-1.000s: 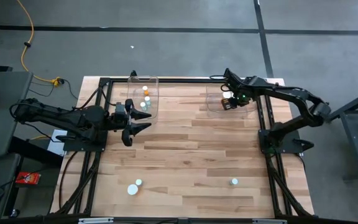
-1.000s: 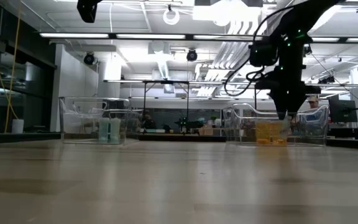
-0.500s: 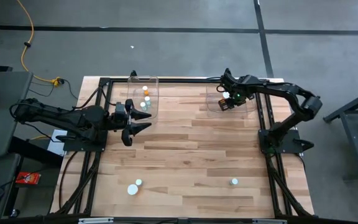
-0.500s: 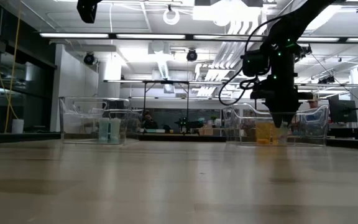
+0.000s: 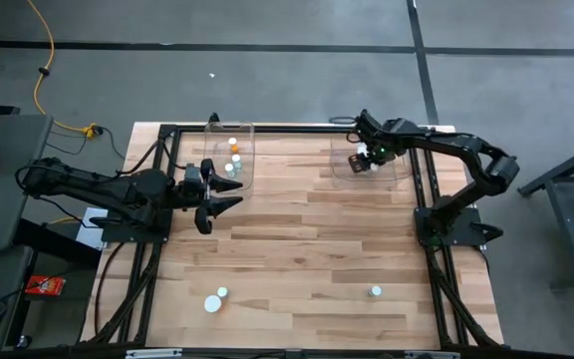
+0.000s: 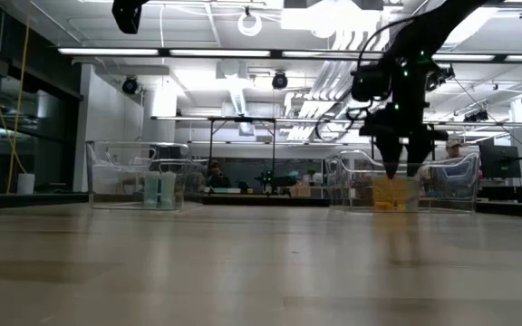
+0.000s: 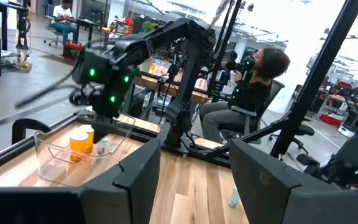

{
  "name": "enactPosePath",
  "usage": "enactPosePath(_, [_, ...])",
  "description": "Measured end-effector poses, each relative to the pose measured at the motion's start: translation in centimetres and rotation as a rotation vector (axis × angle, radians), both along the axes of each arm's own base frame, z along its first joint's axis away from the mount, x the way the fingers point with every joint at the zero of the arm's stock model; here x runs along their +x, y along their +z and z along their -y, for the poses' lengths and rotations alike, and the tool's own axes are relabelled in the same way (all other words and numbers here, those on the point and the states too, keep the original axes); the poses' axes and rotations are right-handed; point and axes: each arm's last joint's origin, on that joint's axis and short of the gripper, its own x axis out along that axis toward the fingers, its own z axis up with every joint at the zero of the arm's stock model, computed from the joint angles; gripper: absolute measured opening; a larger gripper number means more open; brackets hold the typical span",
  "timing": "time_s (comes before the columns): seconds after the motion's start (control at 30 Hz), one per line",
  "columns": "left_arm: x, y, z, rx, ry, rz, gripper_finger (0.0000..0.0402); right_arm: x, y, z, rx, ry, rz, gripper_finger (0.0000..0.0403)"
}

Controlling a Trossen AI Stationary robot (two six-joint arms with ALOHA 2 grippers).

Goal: Pick and place medicine bottles into bin by pill shape (circle, oval)
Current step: Put the large orange pill bottle into the right transparent bin

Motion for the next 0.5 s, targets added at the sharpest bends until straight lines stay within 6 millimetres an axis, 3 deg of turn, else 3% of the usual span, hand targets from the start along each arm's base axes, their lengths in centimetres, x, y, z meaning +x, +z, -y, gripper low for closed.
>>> enactPosePath(0.2, [0.0,0.0,0.0,0.0,0.0,-0.001,0.0182,-0.1,4.7,-1.3,-0.136,0.102,0.21,0.0263])
enactPosePath(0.3, [0.0,0.0,0.0,0.001,0.0,-0.002,0.0182,-0.1,6.3,-3.8,-0.219,0.189,0.398,0.0263])
enactPosePath(0.5, [0.0,0.0,0.0,0.0,0.017,-0.002,0.0182,-0.6,7.3,-9.8,-0.34,0.33,0.83,0.0264])
